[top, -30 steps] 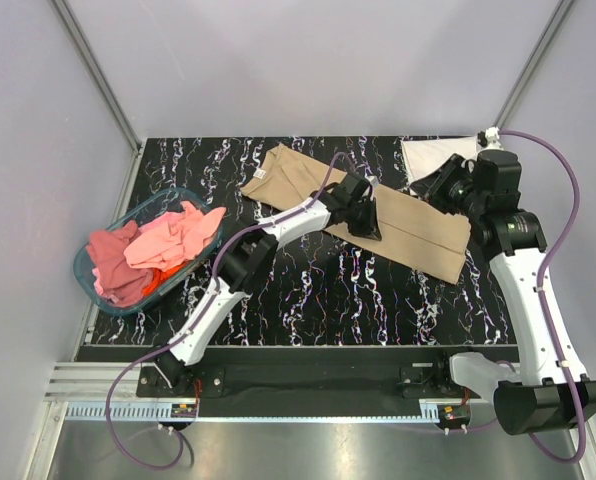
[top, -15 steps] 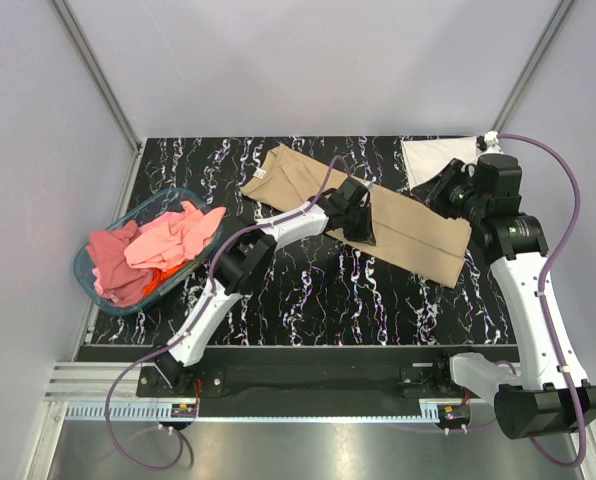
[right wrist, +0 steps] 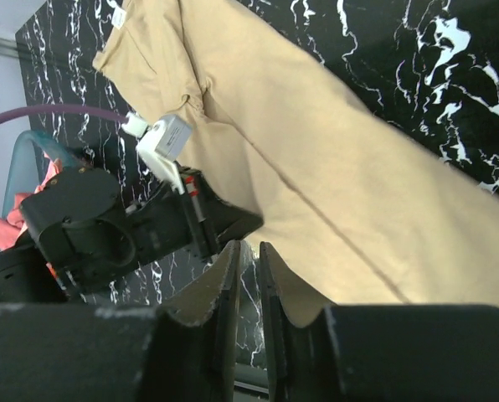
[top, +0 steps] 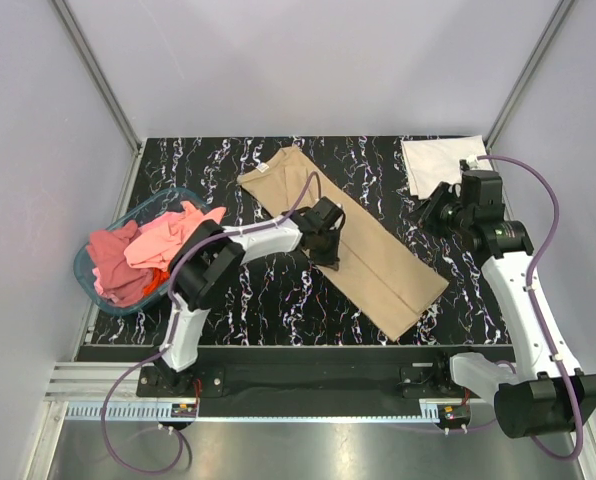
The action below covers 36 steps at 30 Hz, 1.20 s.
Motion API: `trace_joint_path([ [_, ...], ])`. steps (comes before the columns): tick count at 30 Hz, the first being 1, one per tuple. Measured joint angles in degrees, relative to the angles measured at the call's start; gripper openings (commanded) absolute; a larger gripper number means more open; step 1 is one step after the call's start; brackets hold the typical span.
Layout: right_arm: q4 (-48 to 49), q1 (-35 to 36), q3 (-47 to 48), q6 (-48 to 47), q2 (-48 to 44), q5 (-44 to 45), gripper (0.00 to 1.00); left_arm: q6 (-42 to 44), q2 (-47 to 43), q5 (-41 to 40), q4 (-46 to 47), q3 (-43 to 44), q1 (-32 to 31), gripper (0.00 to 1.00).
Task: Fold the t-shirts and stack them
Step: Fold the tshirt
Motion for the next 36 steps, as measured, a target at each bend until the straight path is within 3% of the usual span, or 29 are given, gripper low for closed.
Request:
trace_joint_path([
  [8, -0.07, 0.02, -0.22, 0.07, 0.52, -1.14, 0.22, 2.34, -7.15, -4.61, -6.86, -6.54, 4.39, 0.12],
  [17, 0.09, 0.0, -0.22, 0.22, 1.92, -1.11, 0.22, 4.46, -6.27, -7.67, -10.54, 9.27, 14.78, 0.12],
  [24, 0.83, 0.0, -0.24, -0.04, 2.36, -0.7, 0.22, 4.24, 5.51, -10.03, -10.1, 23.32, 22.27, 0.1],
  [36, 2.08, 0.0, -0.28, -0.55, 3.58, 0.04, 0.22, 1.42, 20.33, -7.28, -10.8, 34.99, 21.66, 0.15],
])
